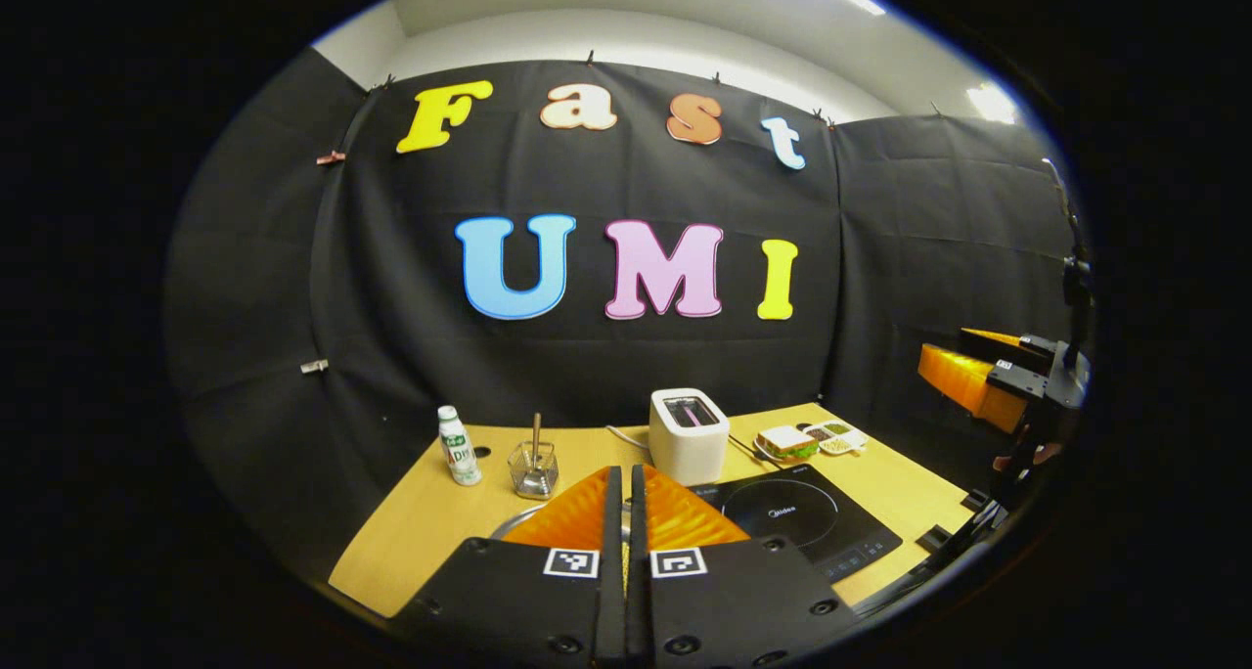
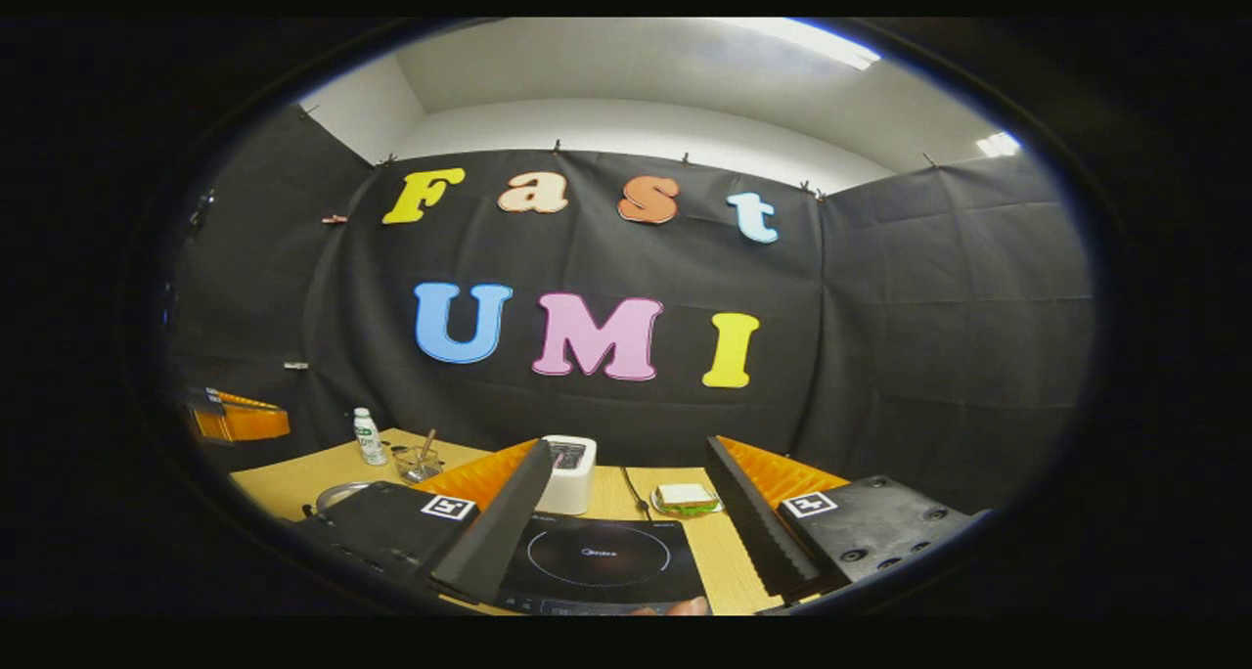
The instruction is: First push the handle of the pot to place it horizontally, then grasp the pot with both hands and set it on the induction cooktop.
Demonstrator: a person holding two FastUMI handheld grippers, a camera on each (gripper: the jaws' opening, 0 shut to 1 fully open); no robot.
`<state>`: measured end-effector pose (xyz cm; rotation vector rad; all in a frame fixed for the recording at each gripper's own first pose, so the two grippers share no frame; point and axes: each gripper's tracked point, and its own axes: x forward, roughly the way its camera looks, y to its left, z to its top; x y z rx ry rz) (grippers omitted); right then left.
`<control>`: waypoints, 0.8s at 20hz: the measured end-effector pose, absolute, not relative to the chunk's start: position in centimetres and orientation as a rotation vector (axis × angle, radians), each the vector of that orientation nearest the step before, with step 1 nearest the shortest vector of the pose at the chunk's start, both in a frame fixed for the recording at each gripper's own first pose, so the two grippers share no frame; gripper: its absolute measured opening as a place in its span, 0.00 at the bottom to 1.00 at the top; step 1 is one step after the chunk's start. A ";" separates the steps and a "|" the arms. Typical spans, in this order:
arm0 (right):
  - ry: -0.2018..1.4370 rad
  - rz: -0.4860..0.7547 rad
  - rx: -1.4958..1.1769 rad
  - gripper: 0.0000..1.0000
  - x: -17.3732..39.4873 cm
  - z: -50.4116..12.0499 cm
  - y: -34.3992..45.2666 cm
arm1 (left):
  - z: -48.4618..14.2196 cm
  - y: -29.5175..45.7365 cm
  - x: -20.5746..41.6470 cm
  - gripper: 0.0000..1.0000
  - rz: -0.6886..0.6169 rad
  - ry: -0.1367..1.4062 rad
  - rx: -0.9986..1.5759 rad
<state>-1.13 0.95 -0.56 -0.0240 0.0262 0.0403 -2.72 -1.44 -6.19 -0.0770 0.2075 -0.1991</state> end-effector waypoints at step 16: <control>0.064 0.034 -0.031 0.97 -2.5 -2.3 0.1 | -25.1 -0.9 -9.2 0.05 -0.349 0.859 -0.128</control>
